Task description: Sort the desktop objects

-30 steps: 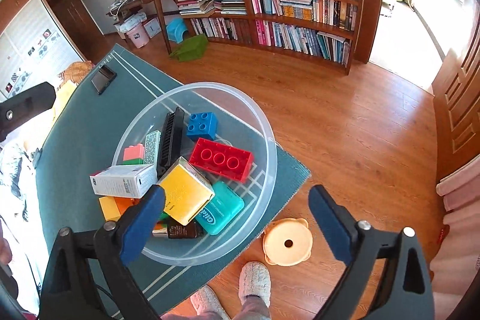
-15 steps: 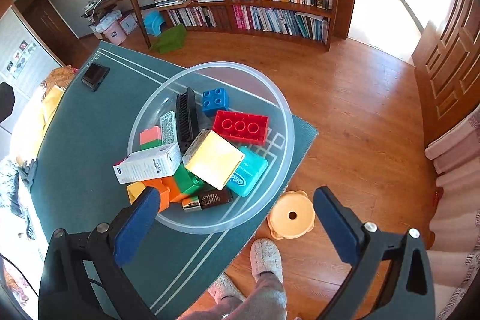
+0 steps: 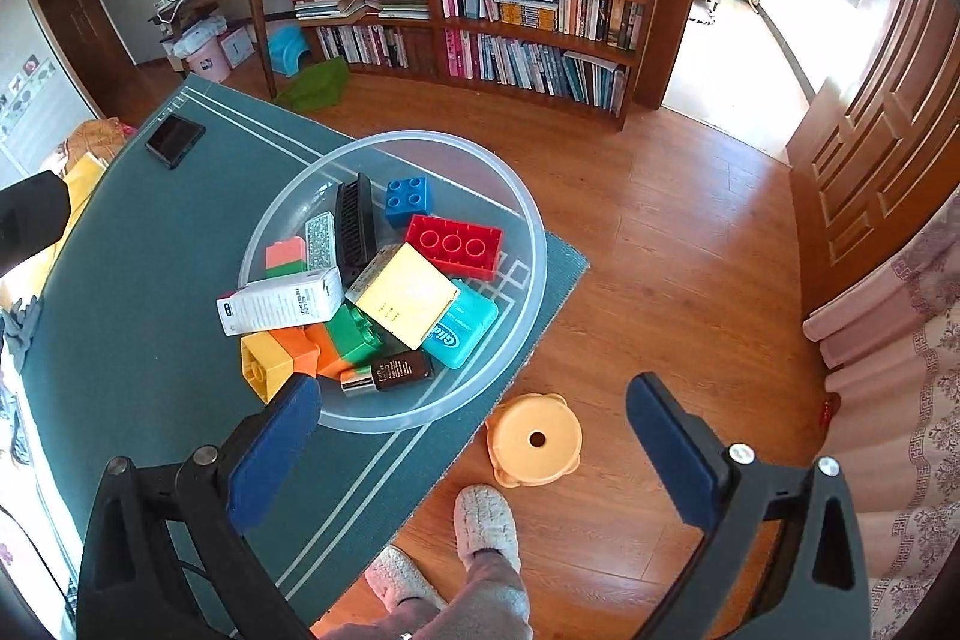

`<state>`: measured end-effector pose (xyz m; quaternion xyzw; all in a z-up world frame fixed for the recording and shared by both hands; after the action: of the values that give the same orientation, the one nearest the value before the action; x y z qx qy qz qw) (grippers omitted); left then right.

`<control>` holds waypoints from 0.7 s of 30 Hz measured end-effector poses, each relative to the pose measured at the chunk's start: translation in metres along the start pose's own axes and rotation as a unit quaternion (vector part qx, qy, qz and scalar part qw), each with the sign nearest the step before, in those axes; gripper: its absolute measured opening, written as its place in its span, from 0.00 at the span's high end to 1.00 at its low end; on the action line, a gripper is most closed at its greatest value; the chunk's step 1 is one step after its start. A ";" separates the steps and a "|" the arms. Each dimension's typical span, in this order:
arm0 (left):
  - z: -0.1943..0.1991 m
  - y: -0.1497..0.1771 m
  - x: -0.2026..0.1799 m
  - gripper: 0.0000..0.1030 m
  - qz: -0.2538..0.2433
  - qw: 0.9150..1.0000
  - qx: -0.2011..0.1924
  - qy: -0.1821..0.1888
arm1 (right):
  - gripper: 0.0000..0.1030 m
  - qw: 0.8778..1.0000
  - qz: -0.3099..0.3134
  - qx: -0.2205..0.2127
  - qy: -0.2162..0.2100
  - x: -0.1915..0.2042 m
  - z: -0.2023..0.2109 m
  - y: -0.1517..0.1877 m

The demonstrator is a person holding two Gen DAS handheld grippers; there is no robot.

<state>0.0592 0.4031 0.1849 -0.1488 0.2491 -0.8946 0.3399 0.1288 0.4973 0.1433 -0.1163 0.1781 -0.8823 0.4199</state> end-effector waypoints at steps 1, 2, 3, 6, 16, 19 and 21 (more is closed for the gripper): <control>0.000 0.000 0.000 0.08 0.003 1.000 0.000 0.003 | 0.01 1.000 -0.003 0.003 0.000 -0.001 0.000 0.000; 0.001 0.001 0.000 0.08 0.005 1.000 0.000 0.004 | 0.01 1.000 -0.007 0.004 -0.001 -0.001 0.000 0.000; 0.001 0.001 0.001 0.08 0.006 1.000 -0.001 0.004 | 0.01 1.000 -0.010 0.005 -0.003 -0.001 0.001 0.000; 0.002 0.003 -0.001 0.08 0.005 1.000 -0.001 0.005 | 0.01 1.000 -0.012 0.006 -0.002 0.000 0.001 0.000; -0.003 0.005 -0.005 0.08 -0.002 1.000 0.008 0.010 | 0.01 1.000 0.002 0.009 -0.005 0.007 -0.001 0.000; -0.004 0.005 -0.007 0.08 -0.007 1.000 0.011 0.010 | 0.01 1.000 -0.002 0.011 -0.007 0.004 -0.003 -0.001; -0.005 0.006 -0.009 0.08 -0.010 1.000 0.013 0.009 | 0.01 1.000 -0.004 0.012 -0.007 0.003 -0.004 -0.001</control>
<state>0.0665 0.4068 0.1769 -0.1388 0.2391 -0.9024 0.3304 0.1252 0.4965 0.1398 -0.1183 0.1641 -0.8851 0.4192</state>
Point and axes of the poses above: each gripper's, at about its wrist camera, not at the fingertips, and z roughly against the way its jaws point, x to its left, y to its underside, the point moved 6 cm from there along -z, roughly the way its jaws point, and after that the axes turned 3 degrees about x, right-handed, at the moved point
